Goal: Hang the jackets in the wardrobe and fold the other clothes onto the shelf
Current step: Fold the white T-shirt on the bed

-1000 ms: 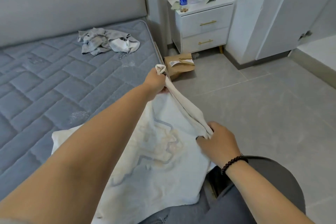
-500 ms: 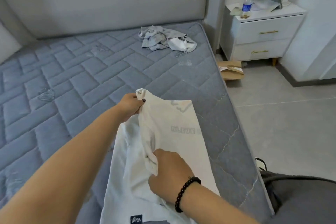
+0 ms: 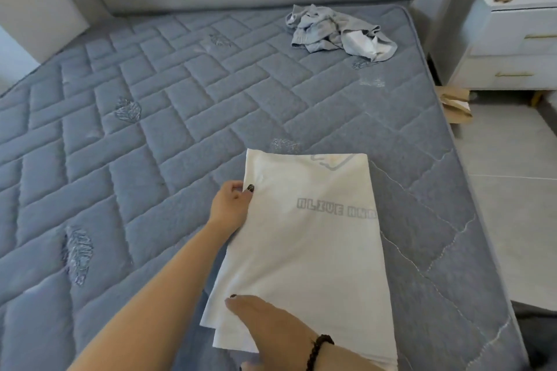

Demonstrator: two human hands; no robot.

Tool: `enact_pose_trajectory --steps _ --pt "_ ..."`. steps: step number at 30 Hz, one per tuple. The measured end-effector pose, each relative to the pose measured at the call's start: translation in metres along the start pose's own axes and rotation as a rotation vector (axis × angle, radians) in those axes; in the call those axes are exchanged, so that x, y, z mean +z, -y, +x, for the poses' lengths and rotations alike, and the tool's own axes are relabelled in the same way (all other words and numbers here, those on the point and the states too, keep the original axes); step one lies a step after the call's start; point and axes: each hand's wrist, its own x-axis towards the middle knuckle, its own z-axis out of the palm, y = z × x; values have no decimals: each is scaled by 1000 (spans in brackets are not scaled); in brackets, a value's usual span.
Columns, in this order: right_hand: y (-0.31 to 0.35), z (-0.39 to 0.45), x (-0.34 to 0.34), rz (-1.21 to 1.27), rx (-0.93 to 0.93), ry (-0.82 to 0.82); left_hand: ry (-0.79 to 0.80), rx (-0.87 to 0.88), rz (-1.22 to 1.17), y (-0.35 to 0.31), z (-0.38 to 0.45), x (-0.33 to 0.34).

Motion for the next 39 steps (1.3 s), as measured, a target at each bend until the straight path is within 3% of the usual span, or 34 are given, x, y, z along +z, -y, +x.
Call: enact_pose_trajectory --steps 2,5,7,10,13,16,20,24,28,32,39 --pt "-13 -20 4 -34 -62 -137 -80 32 -12 11 -19 2" --pt "-45 -56 13 -184 -13 -662 -121 94 45 22 -57 6" --pt "-65 -74 9 -138 244 -820 -109 130 142 29 -81 7" --pt "-90 -95 5 148 607 -905 -123 65 170 40 -104 6" --pt "-95 -106 7 450 629 -846 -193 -18 99 49 -117 -3" --pt "-100 -111 12 576 597 -762 -191 -49 125 62 -132 -11" --pt "-101 -122 6 581 576 -730 -161 -71 166 72 -156 -17" --pt "-100 -135 -2 584 554 -746 -227 -146 298 70 -173 -27" --pt "-103 -141 3 561 590 -743 -277 -113 384 71 -196 -19" --pt "-103 -144 7 602 632 -732 -71 -122 431 65 -202 -12" --pt "-102 -173 -9 594 671 -766 205 -171 -6 55 -224 -14"
